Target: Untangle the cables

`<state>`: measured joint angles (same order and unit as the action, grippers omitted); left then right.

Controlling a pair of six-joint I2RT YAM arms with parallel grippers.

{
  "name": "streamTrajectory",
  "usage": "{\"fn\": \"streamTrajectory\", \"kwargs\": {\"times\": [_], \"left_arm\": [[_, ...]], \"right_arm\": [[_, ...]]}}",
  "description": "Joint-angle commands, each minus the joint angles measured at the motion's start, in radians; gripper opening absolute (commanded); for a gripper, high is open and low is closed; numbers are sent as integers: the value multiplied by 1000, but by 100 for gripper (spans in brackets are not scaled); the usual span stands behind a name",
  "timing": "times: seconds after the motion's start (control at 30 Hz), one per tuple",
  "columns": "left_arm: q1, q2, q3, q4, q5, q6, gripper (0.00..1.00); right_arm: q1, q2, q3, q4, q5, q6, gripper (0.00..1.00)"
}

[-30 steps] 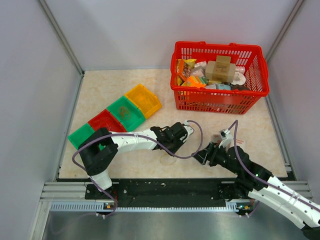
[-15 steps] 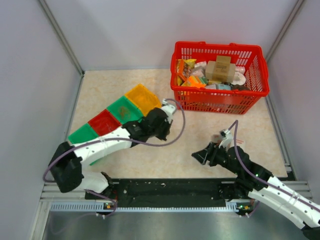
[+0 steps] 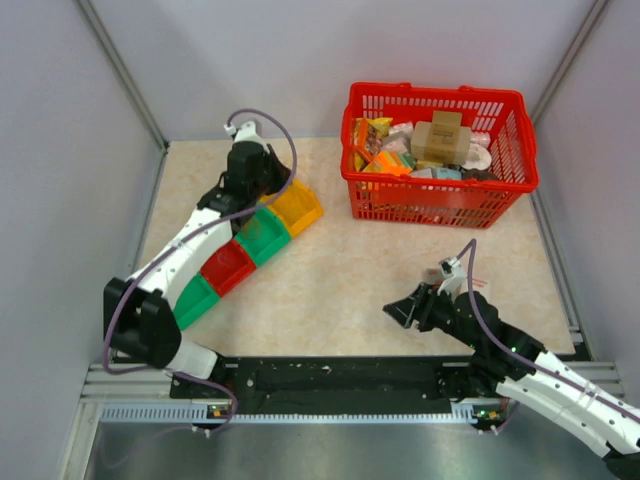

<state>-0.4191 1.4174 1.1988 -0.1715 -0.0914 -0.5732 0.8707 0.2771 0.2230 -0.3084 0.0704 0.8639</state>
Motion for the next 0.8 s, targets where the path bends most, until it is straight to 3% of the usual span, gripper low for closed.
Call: {"fn": "streamTrajectory", "kwargs": {"times": [0.0,0.3,0.53,0.7,0.73,0.77], "left_arm": [[112,164,134,38,30,-112,0],[197,503,346,-8,177,-88,0],[210,523,337,-79,171,-50,0],[210,431,298,-45,199,-25,36],[210,407,294,-48,196,-24,49],[210,381,286,-48,191,-24,54]], "right_arm": [[7,14,64,8,8,4,63],[7,16,79,0,8,6,63],[7,42,110,-14,9,-5,62],[5,59,113,-12,11,-5,62],[7,60,113,-14,11,-5,62],[5,62,113,-14,11,-5,62]]}}
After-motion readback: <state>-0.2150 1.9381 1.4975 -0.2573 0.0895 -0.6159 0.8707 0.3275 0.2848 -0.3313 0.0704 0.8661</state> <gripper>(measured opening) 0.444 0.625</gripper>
